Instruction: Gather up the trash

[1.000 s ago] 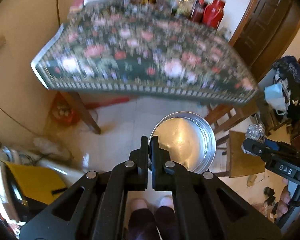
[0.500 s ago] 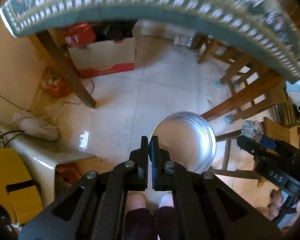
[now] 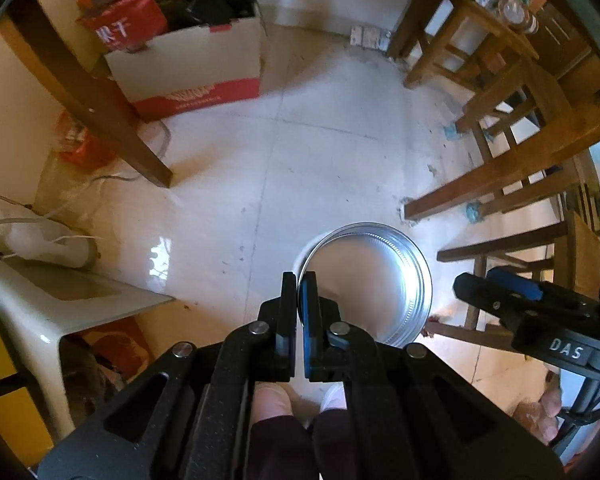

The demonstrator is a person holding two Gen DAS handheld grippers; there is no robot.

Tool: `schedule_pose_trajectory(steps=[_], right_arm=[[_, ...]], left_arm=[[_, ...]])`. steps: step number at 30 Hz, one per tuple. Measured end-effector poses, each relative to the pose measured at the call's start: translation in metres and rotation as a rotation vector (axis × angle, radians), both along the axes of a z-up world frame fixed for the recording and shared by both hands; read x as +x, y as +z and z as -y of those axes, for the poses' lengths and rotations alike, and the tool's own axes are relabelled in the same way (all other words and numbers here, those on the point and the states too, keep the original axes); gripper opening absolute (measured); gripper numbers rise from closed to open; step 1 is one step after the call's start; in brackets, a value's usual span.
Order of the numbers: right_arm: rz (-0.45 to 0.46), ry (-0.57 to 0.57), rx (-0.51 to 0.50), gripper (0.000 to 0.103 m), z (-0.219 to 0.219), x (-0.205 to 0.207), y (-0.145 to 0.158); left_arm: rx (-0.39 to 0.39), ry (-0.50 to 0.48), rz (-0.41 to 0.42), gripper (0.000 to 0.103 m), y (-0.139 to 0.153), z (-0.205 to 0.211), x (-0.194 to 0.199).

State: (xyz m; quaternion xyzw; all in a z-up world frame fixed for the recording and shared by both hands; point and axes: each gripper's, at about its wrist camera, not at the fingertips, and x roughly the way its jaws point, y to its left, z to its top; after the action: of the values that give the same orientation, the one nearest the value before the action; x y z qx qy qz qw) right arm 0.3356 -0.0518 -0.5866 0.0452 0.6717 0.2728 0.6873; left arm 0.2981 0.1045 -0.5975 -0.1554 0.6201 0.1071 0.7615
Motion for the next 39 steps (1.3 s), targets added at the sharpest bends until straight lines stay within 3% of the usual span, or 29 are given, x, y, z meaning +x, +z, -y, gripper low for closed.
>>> schedule_pose_trajectory(steps=[5,7,9,10,15,22,27,39], right_arm=[[0.024,-0.025,-0.059,0.065,0.016,0.003,0.006],[0.023,-0.044,-0.063,0.065,0.024,0.006,0.007],[0.028,-0.066,-0.056,0.065,0.033,0.008,0.012],[0.031,-0.076,-0.058,0.065,0.037,0.008,0.015],[0.047,-0.114,-0.059,0.065,0.054,0.008,0.041],[0.101,-0.126,-0.034,0.065,0.069,0.001,0.111],[0.187,-0.115,0.011,0.065,0.079,-0.009,0.195],[0.562,-0.101,0.156,0.065,0.104,-0.080,0.415]], left_arm=[[-0.062,-0.054,-0.039,0.001,-0.017,0.024,0.014],[-0.094,-0.072,-0.049,0.005,-0.019,0.032,0.019],[-0.095,-0.109,-0.095,0.037,-0.025,0.045,0.026],[-0.084,-0.120,-0.113,0.043,-0.028,0.049,0.029],[-0.034,-0.173,-0.123,0.045,-0.006,0.067,0.031],[-0.008,-0.163,-0.038,0.045,0.101,0.077,0.017],[0.027,-0.140,0.064,0.045,0.204,0.079,-0.003],[0.130,-0.185,0.470,0.045,0.456,0.101,-0.093]])
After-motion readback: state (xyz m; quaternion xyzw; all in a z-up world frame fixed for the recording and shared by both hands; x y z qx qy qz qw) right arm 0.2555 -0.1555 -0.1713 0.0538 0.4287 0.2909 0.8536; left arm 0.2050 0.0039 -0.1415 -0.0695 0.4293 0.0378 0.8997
